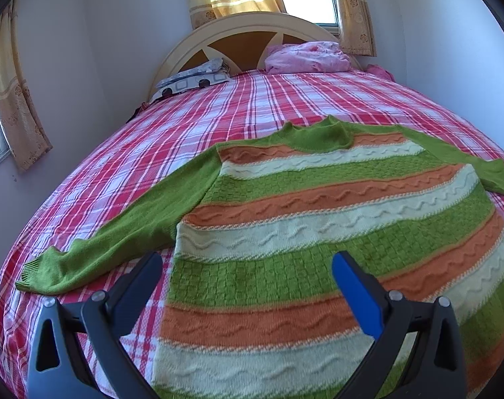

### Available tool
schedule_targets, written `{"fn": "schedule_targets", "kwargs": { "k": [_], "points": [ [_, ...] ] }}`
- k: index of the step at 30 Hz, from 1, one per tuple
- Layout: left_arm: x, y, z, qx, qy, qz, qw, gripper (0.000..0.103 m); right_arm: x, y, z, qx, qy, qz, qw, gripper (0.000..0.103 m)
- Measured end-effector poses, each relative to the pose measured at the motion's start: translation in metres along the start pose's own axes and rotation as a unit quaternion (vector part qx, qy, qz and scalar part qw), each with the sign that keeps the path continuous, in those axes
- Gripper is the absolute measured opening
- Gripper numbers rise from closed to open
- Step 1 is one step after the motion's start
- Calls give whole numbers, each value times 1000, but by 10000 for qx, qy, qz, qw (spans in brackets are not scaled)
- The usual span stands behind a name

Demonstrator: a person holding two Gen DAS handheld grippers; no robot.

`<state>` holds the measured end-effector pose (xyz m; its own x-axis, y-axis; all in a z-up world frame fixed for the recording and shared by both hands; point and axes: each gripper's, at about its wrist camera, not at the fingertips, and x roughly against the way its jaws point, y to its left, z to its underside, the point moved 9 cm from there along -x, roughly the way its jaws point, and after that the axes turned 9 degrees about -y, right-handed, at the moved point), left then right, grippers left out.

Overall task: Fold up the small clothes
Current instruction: 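Move the right gripper to the green sleeve cuff and close on it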

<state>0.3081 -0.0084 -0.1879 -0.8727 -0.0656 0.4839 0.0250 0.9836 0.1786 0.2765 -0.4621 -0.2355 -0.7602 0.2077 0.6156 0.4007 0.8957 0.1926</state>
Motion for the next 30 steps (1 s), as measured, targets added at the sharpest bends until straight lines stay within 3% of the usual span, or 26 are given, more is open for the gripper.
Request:
{"fn": "schedule_targets", "kwargs": {
  "k": [2,5,9,14,22,24,26,30],
  "points": [
    [-7,0,-3,1,-15,-38,10000,103,-8,-18,-8,-176,-8,104,9998,99],
    [-13,2,-4,27,7,-78,10000,103,-18,-45,-16,-492,59,190,9986,82],
    [-20,6,0,71,72,-111,9999,103,-25,-80,-32,-929,-24,401,9949,75],
    [-25,11,2,148,94,-235,9996,103,-37,-114,-46,-1415,-31,529,9885,55],
    [-22,19,2,344,23,-323,9989,103,-62,-139,-67,-2050,-102,491,9775,48],
    [-20,23,2,394,-13,-394,9984,103,-69,-144,-71,-2223,-138,487,9737,39],
    [-19,25,2,414,-22,-435,9982,103,-73,-148,-74,-2342,-149,455,9710,12],
    [-20,28,3,403,20,-442,9982,103,-76,-146,-78,-2451,-114,266,9691,8]
  ]
}}
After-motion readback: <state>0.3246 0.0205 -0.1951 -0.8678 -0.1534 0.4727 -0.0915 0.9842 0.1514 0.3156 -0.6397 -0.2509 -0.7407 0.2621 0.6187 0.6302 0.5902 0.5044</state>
